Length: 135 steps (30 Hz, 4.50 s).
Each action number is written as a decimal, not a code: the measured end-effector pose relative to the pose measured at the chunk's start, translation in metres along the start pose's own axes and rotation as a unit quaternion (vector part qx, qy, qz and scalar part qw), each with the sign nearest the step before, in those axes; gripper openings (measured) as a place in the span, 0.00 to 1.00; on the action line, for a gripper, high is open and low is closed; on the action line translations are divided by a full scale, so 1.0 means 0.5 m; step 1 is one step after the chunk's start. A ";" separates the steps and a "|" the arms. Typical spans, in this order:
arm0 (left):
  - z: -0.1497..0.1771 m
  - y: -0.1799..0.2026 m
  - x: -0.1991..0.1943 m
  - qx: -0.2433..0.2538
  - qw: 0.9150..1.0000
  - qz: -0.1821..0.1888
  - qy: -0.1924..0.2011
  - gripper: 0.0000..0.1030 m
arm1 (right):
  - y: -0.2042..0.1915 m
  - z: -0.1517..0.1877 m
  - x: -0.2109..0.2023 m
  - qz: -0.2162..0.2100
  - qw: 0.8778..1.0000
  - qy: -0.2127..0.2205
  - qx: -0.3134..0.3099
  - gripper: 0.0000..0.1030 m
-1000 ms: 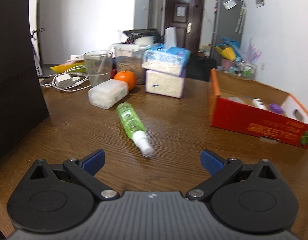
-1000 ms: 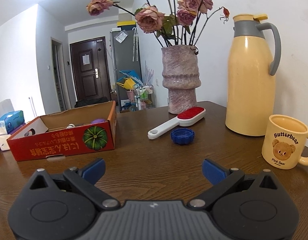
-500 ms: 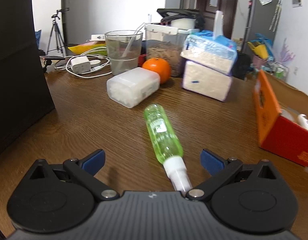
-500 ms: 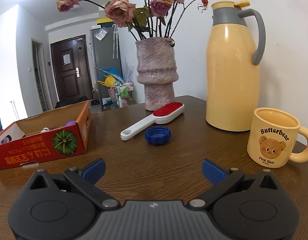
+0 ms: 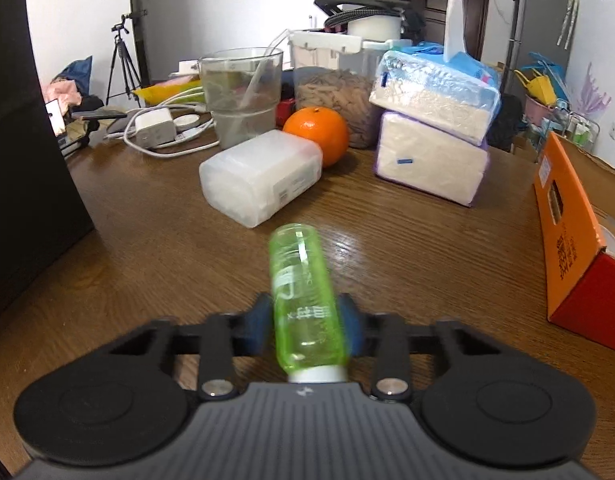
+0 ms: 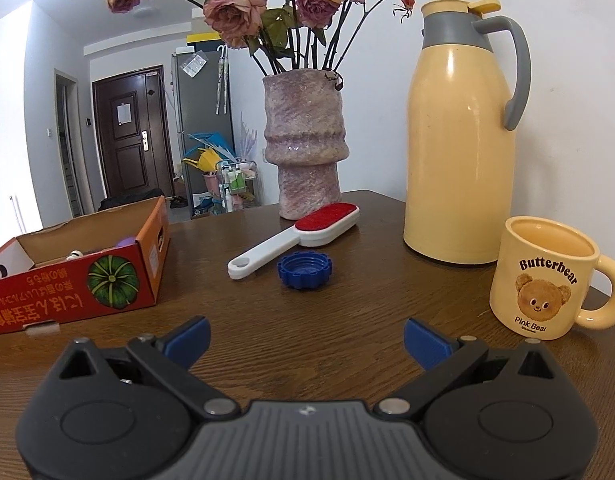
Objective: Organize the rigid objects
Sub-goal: 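Lower the left tool onto the green spray bottle and close it, then lift the green bottle with the left tool while the right tool grasps the red lint brush, then carry the green bottle with the left tool while the right tool carries the lint brush to the box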
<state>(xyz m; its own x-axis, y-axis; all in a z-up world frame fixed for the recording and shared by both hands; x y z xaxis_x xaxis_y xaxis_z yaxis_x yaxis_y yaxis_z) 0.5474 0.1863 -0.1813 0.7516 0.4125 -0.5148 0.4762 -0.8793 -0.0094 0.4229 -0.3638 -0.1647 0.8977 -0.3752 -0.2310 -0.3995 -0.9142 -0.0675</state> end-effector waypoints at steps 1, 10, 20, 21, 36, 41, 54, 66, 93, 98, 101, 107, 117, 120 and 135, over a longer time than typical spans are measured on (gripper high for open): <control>0.000 0.002 0.001 0.001 1.000 0.004 0.000 0.31 | -0.001 0.000 0.002 -0.001 1.000 0.000 0.000 1.00; -0.002 0.005 -0.006 0.003 1.000 0.015 0.003 0.31 | 0.001 -0.008 0.012 -0.007 1.000 0.002 0.009 1.00; -0.008 0.016 -0.022 0.011 0.999 0.030 0.019 0.31 | 0.020 -0.041 0.047 0.002 1.000 0.008 0.009 1.00; -0.008 0.016 -0.023 0.011 0.999 0.031 0.019 0.31 | 0.021 -0.045 0.051 0.003 1.000 0.008 0.008 1.00; 0.008 0.014 -0.015 0.006 0.999 0.042 -0.005 0.31 | 0.006 -0.078 0.094 -0.005 1.000 0.020 0.007 1.00; 0.008 0.022 -0.014 0.018 0.999 0.034 -0.001 0.35 | 0.006 -0.085 0.113 -0.006 1.000 0.020 0.006 1.00; -0.005 0.023 0.008 0.015 1.000 0.021 0.002 0.31 | -0.004 -0.104 0.178 -0.004 1.000 0.009 0.010 1.00; -0.020 0.031 -0.015 0.019 0.999 0.029 0.022 0.31 | -0.008 -0.128 0.284 0.004 0.999 -0.006 0.051 1.00; -0.064 0.157 -0.073 0.029 0.996 0.066 0.055 0.31 | 0.018 -0.082 0.534 0.070 0.986 -0.141 0.054 0.87; -0.061 0.186 -0.079 0.036 0.995 0.078 0.055 0.31 | 0.012 -0.056 0.560 0.091 0.980 -0.174 0.034 0.77; -0.058 0.194 -0.079 0.040 0.994 0.083 0.053 0.31 | 0.002 -0.054 0.556 0.097 0.981 -0.169 0.014 0.63; -0.058 0.189 -0.078 0.034 0.994 0.085 0.050 0.31 | 0.025 -0.062 0.540 0.105 0.981 -0.152 0.055 0.56; -0.060 0.188 -0.082 0.033 0.994 0.088 0.050 0.31 | 0.039 -0.077 0.520 0.091 0.981 -0.133 0.109 0.54; -0.060 0.189 -0.085 0.032 0.994 0.092 0.050 0.31 | 0.036 -0.086 0.506 0.084 0.982 -0.124 0.116 0.54; -0.068 0.198 -0.136 0.022 0.990 0.127 0.058 0.31 | 0.027 -0.118 0.376 0.059 0.987 -0.082 0.126 0.53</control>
<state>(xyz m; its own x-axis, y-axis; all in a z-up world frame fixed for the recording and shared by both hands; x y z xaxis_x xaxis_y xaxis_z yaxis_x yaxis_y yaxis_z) 0.5589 0.0795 -0.1183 0.8931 0.1997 -0.4031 0.2473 -0.9665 0.0692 0.5972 -0.4556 -0.1515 0.8082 -0.4283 -0.4042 -0.5516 -0.7909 -0.2649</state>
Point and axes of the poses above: each gripper's, at about its wrist camera, not at the fingertips, and x roughly the way its jaws point, y to its right, z to its underside, the point moved 8 cm from there along x, roughly the way its jaws point, and after that the axes turned 12 degrees about y, right-handed, at the moved point
